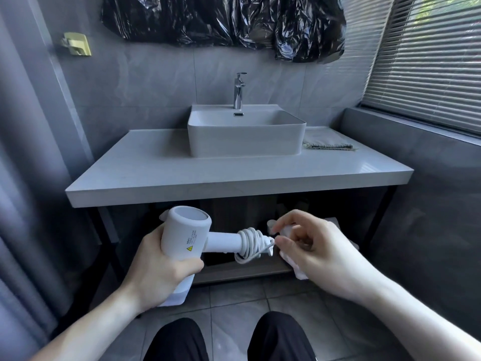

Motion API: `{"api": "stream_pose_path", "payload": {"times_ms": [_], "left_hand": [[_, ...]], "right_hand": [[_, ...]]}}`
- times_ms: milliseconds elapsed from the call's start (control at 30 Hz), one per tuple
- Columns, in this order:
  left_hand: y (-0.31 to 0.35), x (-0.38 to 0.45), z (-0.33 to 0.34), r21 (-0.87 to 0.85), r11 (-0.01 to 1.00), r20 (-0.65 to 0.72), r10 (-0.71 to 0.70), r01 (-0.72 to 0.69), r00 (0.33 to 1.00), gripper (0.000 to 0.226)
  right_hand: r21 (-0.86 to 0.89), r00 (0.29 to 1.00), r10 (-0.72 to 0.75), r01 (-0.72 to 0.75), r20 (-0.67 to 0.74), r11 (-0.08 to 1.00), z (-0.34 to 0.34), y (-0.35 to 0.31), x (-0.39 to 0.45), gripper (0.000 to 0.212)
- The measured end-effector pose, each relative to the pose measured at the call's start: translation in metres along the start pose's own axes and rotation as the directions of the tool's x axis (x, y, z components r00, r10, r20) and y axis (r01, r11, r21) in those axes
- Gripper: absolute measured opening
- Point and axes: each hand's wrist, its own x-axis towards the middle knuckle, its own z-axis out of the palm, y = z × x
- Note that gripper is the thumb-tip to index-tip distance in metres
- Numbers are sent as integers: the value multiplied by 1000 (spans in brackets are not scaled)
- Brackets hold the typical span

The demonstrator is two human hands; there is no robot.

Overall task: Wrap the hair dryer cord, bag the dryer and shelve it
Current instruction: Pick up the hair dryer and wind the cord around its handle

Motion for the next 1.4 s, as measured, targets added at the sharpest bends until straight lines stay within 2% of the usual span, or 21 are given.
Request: {"api": "stream_pose_path", "payload": {"times_ms": [167, 400, 500, 700, 833, 967, 1000, 1100, 1200, 1300, 1400], "left_hand": [[1, -7, 4, 35, 997, 124, 69, -74, 990, 34], [7, -14, 1, 30, 990, 323, 121, -138, 939, 33], [8, -13, -3, -24, 993, 340, 120, -119, 933, 30], [10, -11, -7, -164, 986, 322, 63, -10, 945, 41], [10, -11, -5, -232, 971, 321, 15, 63, 947, 46], [9, -11, -2, -297, 940, 281, -79, 165, 957, 50], [9, -10, -1, -317, 929, 261, -106, 189, 960, 51], [8, -7, 3, -371, 895, 187, -189, 247, 964, 55], [7, -3, 7, -377, 891, 112, -229, 254, 967, 59], [7, -2, 15, -386, 884, 60, -259, 262, 964, 64], [7, -4, 25, -411, 868, 31, -292, 278, 956, 65]], "right_hand": [[131, 999, 47, -44, -23, 990, -4, -3, 17, 9], [153, 997, 64, -70, 47, 986, -9, 19, 44, 8], [144, 994, 72, -84, 88, 986, -8, 32, 49, 15], [253, 980, 149, -178, 128, 951, 0, 52, 48, 20], [314, 968, 203, -239, 145, 919, 20, 68, 40, 44], [418, 967, 149, -226, 208, 880, 31, 74, 31, 14], [422, 968, 139, -218, 211, 880, 35, 71, 28, 19], [404, 966, 208, -252, 152, 879, 50, 70, 23, 30], [344, 967, 232, -254, 104, 904, 60, 64, 17, 25], [378, 965, 256, -220, -48, 899, 71, 57, 10, 12], [438, 923, 338, -230, -185, 869, 81, 50, 7, 26]]}}
